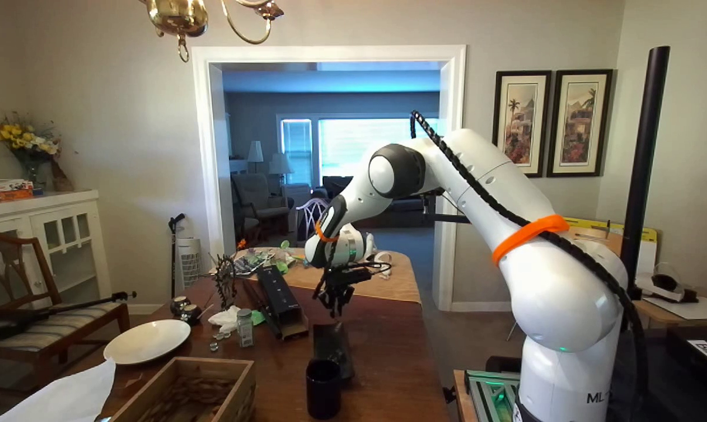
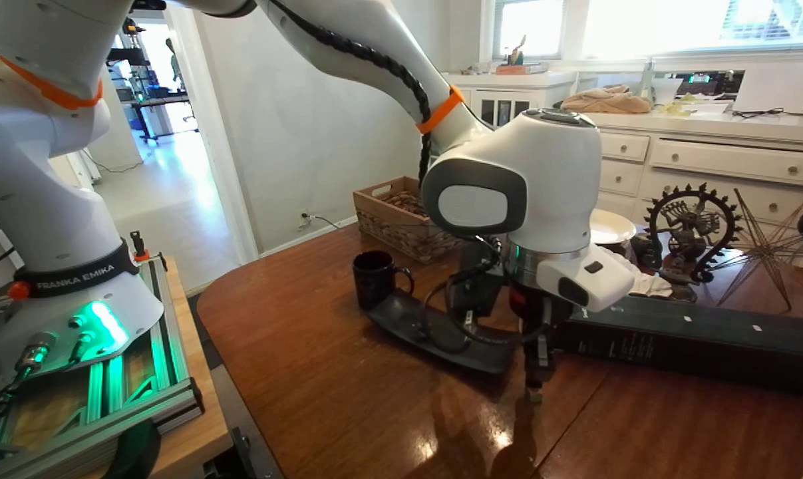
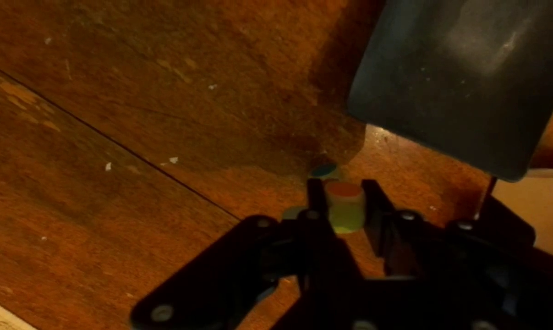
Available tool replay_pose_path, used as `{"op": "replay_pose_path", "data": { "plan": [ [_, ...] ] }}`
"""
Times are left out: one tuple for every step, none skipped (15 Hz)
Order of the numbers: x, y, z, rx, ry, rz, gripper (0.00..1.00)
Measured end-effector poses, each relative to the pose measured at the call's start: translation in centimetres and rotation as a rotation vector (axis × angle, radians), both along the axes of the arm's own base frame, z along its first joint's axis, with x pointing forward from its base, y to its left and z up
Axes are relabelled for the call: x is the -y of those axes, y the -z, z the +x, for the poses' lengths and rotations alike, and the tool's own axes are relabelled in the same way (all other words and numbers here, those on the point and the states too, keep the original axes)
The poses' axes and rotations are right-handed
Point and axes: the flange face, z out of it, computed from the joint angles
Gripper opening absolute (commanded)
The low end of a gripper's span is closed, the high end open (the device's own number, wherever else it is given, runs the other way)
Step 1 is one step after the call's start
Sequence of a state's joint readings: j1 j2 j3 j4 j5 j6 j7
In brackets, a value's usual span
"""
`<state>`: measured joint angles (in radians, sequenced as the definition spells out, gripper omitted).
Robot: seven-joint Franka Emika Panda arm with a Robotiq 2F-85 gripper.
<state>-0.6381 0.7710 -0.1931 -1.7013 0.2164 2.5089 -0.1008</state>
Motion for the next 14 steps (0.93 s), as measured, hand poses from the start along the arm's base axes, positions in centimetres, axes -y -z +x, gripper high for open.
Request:
{"op": "replay_pose_path", "data": {
  "plan": [
    [0.0, 0.1, -0.1, -0.001, 0.001, 0.001, 0.06],
    [0.1, 0.2, -0.2, -0.003, 0.003, 0.002, 0.06],
    [0.2, 0.3, -0.3, -0.004, 0.005, 0.003, 0.06],
    [0.3, 0.5, -0.5, -0.006, 0.007, 0.004, 0.06],
    [0.3, 0.5, -0.6, -0.007, 0.009, 0.005, 0.06],
    [0.4, 0.6, -0.7, -0.008, 0.011, 0.006, 0.06],
    [0.5, 0.7, -0.8, -0.008, 0.012, 0.006, 0.06],
    [0.5, 0.7, -0.9, -0.008, 0.014, 0.006, 0.06],
    [0.6, 0.7, -0.9, -0.009, 0.015, 0.007, 0.06],
    [0.6, 0.7, -1.0, -0.009, 0.017, 0.007, 0.06],
    [0.7, 0.7, -1.0, -0.009, 0.017, 0.007, 0.06],
    [0.7, 0.8, -1.0, -0.009, 0.018, 0.007, 0.06],
    [0.7, 0.8, -1.1, -0.009, 0.018, 0.008, 0.06],
    [0.7, 0.8, -1.1, -0.009, 0.019, 0.008, 0.06]
  ]
}}
